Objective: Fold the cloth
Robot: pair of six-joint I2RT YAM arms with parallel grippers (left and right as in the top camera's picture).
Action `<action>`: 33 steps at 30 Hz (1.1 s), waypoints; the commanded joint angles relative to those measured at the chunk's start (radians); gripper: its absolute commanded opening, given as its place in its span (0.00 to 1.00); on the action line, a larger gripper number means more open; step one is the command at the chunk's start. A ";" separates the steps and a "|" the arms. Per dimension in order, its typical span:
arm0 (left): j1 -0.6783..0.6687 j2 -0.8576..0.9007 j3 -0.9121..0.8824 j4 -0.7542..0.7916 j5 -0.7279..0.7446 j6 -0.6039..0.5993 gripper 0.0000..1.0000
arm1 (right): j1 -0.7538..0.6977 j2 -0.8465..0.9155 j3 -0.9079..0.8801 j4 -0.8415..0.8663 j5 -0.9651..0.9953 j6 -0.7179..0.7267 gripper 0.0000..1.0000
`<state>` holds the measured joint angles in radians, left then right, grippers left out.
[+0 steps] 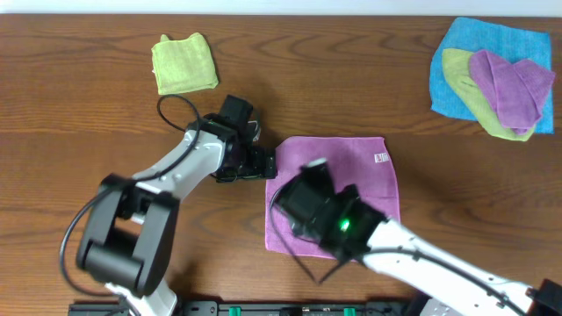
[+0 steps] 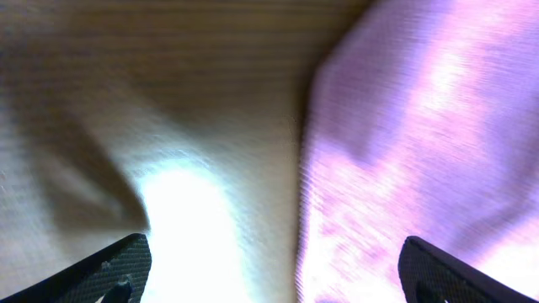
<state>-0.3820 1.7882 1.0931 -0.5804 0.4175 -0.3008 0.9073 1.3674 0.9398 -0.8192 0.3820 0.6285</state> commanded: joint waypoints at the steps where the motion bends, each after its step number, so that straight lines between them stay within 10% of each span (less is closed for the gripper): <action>1: -0.014 -0.138 0.000 -0.003 0.087 0.027 0.95 | -0.122 0.009 0.014 0.042 -0.050 -0.013 0.99; 4: -0.046 -0.193 0.000 0.010 0.089 -0.018 0.95 | -0.243 0.024 0.014 0.116 -0.143 -0.077 0.98; 10: -0.161 -0.192 0.000 0.073 0.051 -0.188 0.95 | -0.518 0.107 0.014 0.172 -0.405 -0.101 0.44; 18: -0.202 -0.100 0.000 0.126 -0.005 -0.219 0.95 | -0.562 0.245 0.014 0.207 -0.439 -0.155 0.13; 33: -0.117 -0.039 0.000 0.133 -0.188 -0.194 0.95 | -0.561 0.352 0.014 0.218 -0.439 -0.252 0.13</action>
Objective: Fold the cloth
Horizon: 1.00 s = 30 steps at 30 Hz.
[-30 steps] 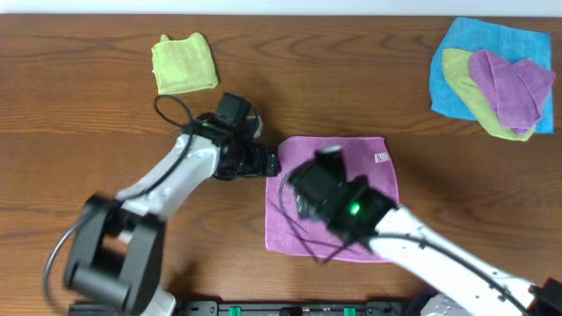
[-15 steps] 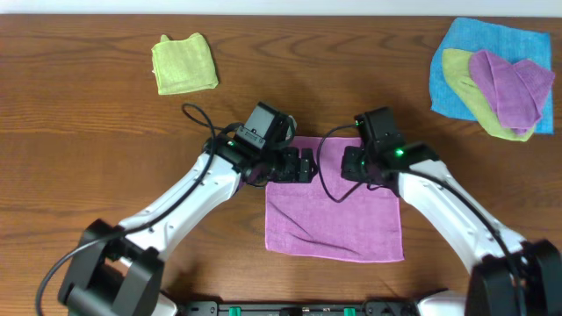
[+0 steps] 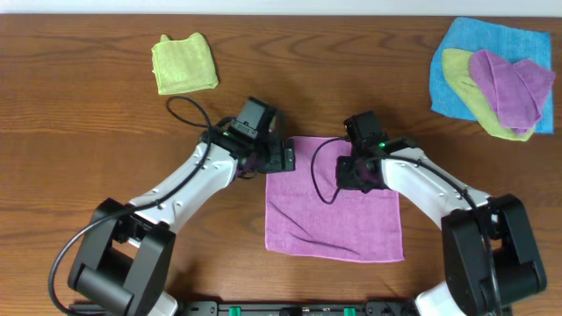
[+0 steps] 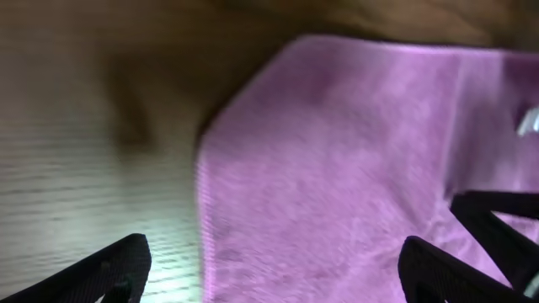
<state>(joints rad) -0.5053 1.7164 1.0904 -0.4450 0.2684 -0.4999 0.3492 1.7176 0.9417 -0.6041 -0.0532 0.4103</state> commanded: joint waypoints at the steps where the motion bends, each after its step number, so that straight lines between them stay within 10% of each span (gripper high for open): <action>1: 0.006 0.049 0.003 0.000 -0.030 -0.001 0.95 | -0.003 0.002 0.012 0.003 -0.004 -0.034 0.13; 30: 0.010 0.193 0.002 0.292 0.081 -0.183 0.95 | -0.050 0.002 0.012 -0.068 0.161 -0.053 0.08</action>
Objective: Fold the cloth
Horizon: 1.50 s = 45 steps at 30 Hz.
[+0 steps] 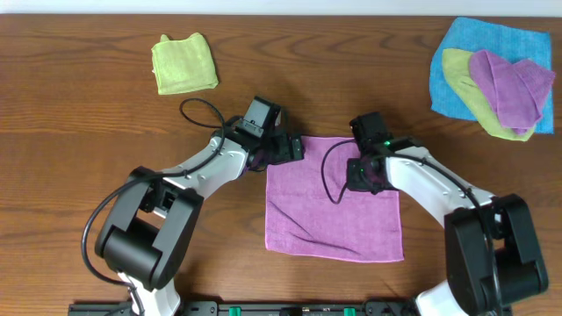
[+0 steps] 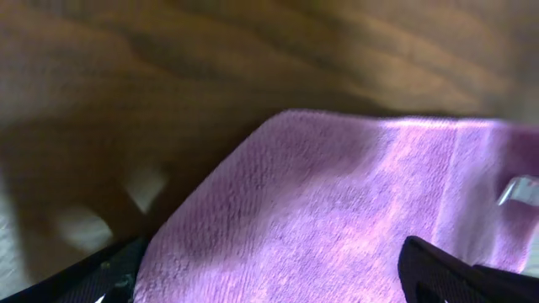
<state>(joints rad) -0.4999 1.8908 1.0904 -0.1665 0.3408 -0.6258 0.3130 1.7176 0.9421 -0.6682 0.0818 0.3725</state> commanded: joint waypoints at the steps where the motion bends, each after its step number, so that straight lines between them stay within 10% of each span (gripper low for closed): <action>1: 0.004 0.019 0.002 0.019 0.008 -0.067 0.95 | -0.014 0.002 0.012 -0.005 0.027 -0.015 0.07; 13: 0.002 0.019 0.002 0.060 -0.054 -0.235 1.00 | -0.013 0.002 0.012 -0.021 0.027 -0.015 0.07; 19: 0.002 0.019 0.002 0.089 -0.076 -0.287 0.74 | -0.013 0.002 0.011 -0.027 0.043 -0.023 0.07; 22: 0.002 0.019 0.002 0.090 -0.080 -0.307 0.39 | -0.013 0.002 0.011 -0.027 0.046 -0.023 0.07; 31: 0.001 0.019 0.002 0.082 -0.102 -0.306 0.31 | -0.013 0.002 0.011 -0.031 0.045 -0.024 0.06; 34: 0.002 0.019 0.002 0.065 -0.142 -0.305 0.06 | -0.013 0.002 0.011 -0.032 0.045 -0.069 0.03; 45: 0.002 0.019 0.002 0.094 -0.169 -0.306 0.06 | -0.013 0.003 -0.014 -0.021 0.046 -0.108 0.02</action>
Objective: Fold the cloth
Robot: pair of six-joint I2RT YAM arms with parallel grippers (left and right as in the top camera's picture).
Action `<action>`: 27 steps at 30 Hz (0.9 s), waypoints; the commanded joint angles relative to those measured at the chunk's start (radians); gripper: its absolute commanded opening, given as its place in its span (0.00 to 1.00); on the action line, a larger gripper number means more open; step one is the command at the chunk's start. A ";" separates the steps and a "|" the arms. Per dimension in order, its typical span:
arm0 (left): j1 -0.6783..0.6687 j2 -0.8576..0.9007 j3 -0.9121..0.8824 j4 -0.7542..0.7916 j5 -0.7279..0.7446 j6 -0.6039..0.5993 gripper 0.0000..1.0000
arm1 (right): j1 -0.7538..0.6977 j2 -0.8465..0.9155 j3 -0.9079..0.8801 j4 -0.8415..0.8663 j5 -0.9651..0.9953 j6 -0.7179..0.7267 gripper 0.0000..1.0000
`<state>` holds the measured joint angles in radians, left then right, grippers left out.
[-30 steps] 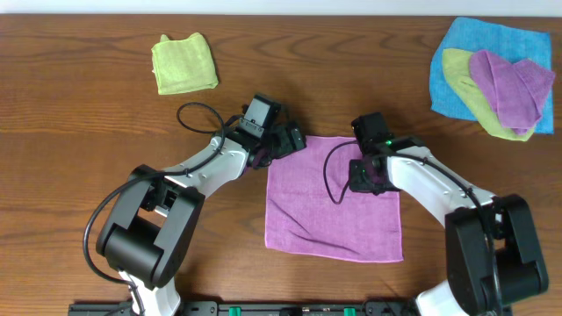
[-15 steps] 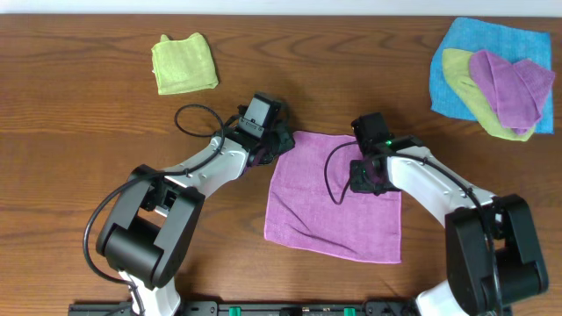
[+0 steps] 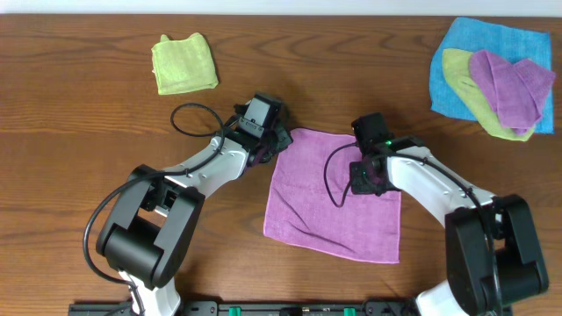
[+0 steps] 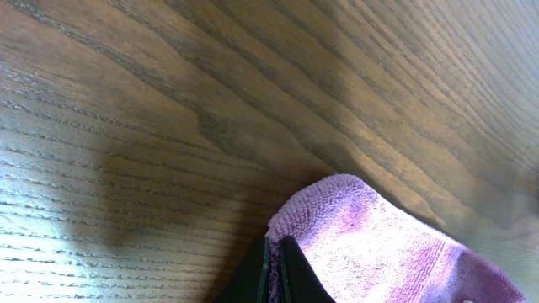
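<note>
The purple cloth (image 3: 329,197) lies flat and slightly skewed on the wooden table (image 3: 79,167). My left gripper (image 3: 279,139) is at its far left corner. In the left wrist view the left gripper (image 4: 274,271) is shut on that corner of the purple cloth (image 4: 379,252), with fabric pinched between the two dark fingers. My right gripper (image 3: 369,175) points down onto the cloth near its far right corner. Its body hides the fingers from above, so whether it holds fabric cannot be told.
A folded yellow-green cloth (image 3: 184,63) lies at the far left. At the far right corner sits a pile of cloths: blue (image 3: 479,48), yellow-green (image 3: 470,88) and purple (image 3: 514,83). Both arms reach in from the near edge.
My left gripper was open around the cloth's far left corner and is now shut on it. The cloth has skewed a little, its near edge now slanting. The right arm has barely moved.
First my left gripper was open beside the cloth's left edge, with the right arm over its near part. Then both grippers stood at the cloth's far corners. The left one straddled the far left corner, and now it pinches that corner.
</note>
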<state>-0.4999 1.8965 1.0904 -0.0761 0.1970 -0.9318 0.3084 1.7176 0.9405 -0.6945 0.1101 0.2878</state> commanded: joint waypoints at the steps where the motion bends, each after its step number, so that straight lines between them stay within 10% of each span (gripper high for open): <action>1: 0.002 0.013 0.002 0.004 -0.025 0.000 0.06 | -0.008 0.003 -0.016 0.006 0.017 -0.024 0.01; 21: 0.004 0.013 0.003 0.153 -0.020 0.000 0.06 | -0.007 0.003 -0.175 0.164 -0.093 -0.135 0.01; 23: 0.010 0.013 0.003 0.182 -0.026 0.000 0.24 | -0.007 0.003 -0.193 0.167 -0.097 -0.135 0.02; 26: 0.033 0.013 0.003 0.203 -0.054 0.000 0.96 | -0.007 0.003 -0.212 0.175 -0.101 -0.135 0.01; 27: 0.044 0.013 0.003 0.204 -0.062 0.001 0.95 | -0.007 0.003 -0.217 0.177 -0.105 -0.135 0.01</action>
<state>-0.4847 1.8965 1.0897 0.1246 0.1753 -0.9360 0.3050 1.6524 0.8009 -0.4957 0.0753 0.1669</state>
